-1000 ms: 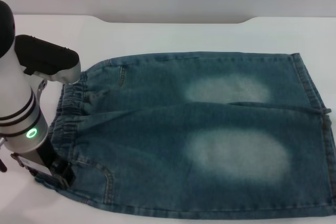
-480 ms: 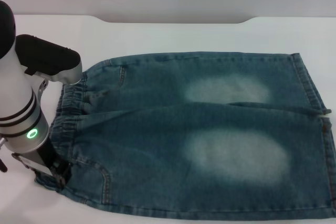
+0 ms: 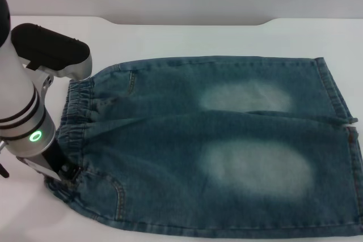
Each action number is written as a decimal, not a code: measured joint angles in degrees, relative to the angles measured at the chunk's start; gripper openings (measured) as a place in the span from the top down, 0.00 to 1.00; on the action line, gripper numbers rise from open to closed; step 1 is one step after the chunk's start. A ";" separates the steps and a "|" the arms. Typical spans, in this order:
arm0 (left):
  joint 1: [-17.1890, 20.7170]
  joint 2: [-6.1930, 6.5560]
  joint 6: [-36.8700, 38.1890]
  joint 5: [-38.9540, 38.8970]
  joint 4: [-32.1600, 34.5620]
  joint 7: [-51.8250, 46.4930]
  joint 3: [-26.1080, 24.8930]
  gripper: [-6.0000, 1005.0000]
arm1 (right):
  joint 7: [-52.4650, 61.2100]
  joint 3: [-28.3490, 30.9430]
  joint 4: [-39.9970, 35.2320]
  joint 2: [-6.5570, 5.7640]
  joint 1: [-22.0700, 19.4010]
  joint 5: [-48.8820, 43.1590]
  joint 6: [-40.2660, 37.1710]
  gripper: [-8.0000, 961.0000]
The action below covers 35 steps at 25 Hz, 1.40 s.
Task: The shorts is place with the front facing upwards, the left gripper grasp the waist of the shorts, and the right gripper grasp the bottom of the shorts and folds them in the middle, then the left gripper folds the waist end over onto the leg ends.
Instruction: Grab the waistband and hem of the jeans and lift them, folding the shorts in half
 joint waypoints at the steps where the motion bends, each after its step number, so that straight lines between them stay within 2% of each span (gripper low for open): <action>1: 0.00 0.01 -0.23 -0.02 -0.44 0.00 -0.05 0.65 | -0.46 -0.02 0.31 -0.03 0.19 0.01 1.35 0.53; 6: 0.00 0.12 -0.55 -0.02 -1.13 0.00 -0.39 0.81 | -2.66 0.18 2.01 -0.05 1.60 0.12 9.47 0.52; 7: 0.00 0.12 -0.56 -0.02 -1.30 0.00 -0.41 0.82 | -2.75 0.12 2.32 -0.05 1.83 0.13 10.88 0.52; 12: -0.17 0.12 -0.94 -0.01 -2.94 0.02 -0.46 0.86 | -2.77 -0.06 2.87 0.00 3.08 0.16 16.95 0.38; 15: -0.46 0.12 -0.98 0.02 -3.07 0.06 -0.40 0.87 | -2.40 -0.09 2.86 0.06 3.37 0.17 19.41 0.38; 29: -1.94 -0.04 -1.01 0.08 -3.96 0.12 -0.21 0.93 | -0.94 -0.14 -5.44 0.19 2.91 5.00 21.59 0.38; 35: -1.94 -0.06 -0.96 0.05 -4.06 0.15 -0.03 0.93 | -0.86 -0.22 -6.06 0.20 2.56 6.04 21.54 0.38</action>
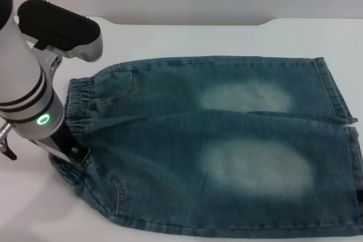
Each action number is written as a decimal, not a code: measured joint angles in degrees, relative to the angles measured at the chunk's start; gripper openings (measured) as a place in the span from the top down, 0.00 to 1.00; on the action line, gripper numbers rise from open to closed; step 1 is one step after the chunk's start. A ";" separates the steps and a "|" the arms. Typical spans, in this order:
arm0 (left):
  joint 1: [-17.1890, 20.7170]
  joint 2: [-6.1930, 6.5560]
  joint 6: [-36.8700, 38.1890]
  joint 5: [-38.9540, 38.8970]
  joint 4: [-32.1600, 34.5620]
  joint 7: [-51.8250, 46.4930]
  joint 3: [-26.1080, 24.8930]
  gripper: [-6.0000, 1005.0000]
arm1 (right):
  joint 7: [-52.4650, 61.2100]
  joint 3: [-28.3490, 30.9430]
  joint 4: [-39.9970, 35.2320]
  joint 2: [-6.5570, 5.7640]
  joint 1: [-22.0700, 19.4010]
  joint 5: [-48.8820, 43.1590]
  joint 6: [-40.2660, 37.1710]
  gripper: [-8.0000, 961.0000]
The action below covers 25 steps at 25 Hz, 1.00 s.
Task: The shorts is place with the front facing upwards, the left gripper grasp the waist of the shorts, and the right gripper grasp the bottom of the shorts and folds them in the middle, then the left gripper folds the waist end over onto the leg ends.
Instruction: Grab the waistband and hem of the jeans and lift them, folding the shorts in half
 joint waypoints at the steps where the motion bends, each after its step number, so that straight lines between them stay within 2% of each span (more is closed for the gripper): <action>1: 0.00 0.00 0.00 0.00 0.00 0.00 0.00 0.93 | 0.05 -0.03 -0.02 0.02 -0.01 0.10 0.09 0.38; 11: -0.06 0.06 0.19 -0.02 0.21 -0.01 0.03 0.93 | 0.70 -0.46 -2.44 0.06 -0.39 2.77 0.33 0.38; 25: -0.18 0.05 0.54 -0.06 0.57 0.18 0.03 0.93 | 1.02 0.64 -1.83 -0.09 -0.86 2.23 0.30 0.39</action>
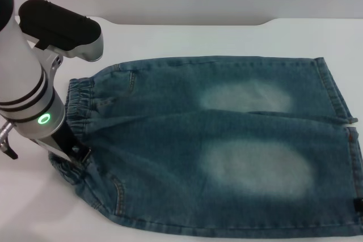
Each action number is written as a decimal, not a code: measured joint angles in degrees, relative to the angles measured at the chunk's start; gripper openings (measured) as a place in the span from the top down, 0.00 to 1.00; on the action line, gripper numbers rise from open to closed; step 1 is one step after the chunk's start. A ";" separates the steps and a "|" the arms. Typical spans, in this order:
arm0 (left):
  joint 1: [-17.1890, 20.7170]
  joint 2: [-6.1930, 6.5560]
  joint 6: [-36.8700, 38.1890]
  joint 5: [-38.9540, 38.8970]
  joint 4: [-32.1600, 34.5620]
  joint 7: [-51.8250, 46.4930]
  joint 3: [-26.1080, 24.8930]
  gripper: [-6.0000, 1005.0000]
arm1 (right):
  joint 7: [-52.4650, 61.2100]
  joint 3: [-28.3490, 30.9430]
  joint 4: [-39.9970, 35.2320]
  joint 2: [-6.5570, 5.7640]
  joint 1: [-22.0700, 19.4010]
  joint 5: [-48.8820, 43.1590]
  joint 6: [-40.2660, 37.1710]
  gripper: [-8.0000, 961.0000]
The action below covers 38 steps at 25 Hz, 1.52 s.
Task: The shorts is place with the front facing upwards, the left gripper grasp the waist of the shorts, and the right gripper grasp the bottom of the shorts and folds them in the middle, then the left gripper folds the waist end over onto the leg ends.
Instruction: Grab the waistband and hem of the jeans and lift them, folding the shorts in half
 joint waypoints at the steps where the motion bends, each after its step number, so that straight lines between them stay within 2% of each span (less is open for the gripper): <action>1: 0.00 -0.01 0.00 0.00 0.00 0.01 0.00 0.93 | 0.00 -0.08 -0.25 0.00 -0.11 -0.01 -0.12 0.39; 33: -0.35 -0.05 0.24 0.00 0.09 0.49 0.09 0.93 | -0.51 -1.32 -4.88 0.10 0.17 0.43 -2.24 0.39; 38: -0.41 -0.10 0.19 0.00 0.09 0.58 0.09 0.93 | -0.31 -2.74 -4.98 0.01 0.05 0.13 -2.42 0.42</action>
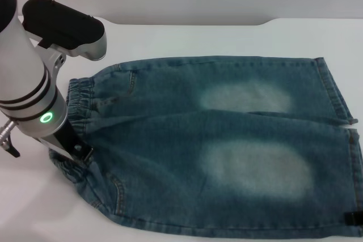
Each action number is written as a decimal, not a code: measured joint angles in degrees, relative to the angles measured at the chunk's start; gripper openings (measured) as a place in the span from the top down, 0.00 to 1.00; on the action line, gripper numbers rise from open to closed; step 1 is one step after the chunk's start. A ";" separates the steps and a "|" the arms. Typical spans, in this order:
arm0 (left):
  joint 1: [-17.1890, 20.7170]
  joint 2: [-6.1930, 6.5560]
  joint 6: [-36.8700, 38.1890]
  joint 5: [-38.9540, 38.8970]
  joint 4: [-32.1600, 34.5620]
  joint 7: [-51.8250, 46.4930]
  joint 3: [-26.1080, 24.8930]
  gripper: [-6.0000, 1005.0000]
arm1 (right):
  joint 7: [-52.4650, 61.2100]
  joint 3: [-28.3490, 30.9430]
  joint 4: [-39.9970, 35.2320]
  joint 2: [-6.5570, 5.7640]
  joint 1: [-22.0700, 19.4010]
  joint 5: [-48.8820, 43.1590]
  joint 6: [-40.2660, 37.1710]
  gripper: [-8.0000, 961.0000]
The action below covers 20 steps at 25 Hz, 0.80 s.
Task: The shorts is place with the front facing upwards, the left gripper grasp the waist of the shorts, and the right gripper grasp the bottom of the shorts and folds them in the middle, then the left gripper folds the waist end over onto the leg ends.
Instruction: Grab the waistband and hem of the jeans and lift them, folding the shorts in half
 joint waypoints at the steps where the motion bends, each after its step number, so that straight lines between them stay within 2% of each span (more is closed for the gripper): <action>1: -0.02 -0.03 -0.03 0.00 0.00 0.01 0.00 0.93 | 0.00 -0.11 0.00 -0.02 -0.06 0.08 0.00 0.43; 3: -0.07 -0.04 -0.07 0.00 0.00 0.00 0.00 0.93 | -0.23 -0.08 0.00 -0.07 -0.10 0.32 0.07 0.46; 9: -0.09 -0.04 -0.11 0.00 0.07 0.01 0.00 0.93 | -1.29 -0.30 0.75 -0.19 -0.21 0.46 0.43 0.72; 20: 0.03 0.03 0.39 0.00 0.09 0.01 -0.01 0.93 | -1.83 -0.56 2.32 -0.13 0.04 0.60 0.87 0.95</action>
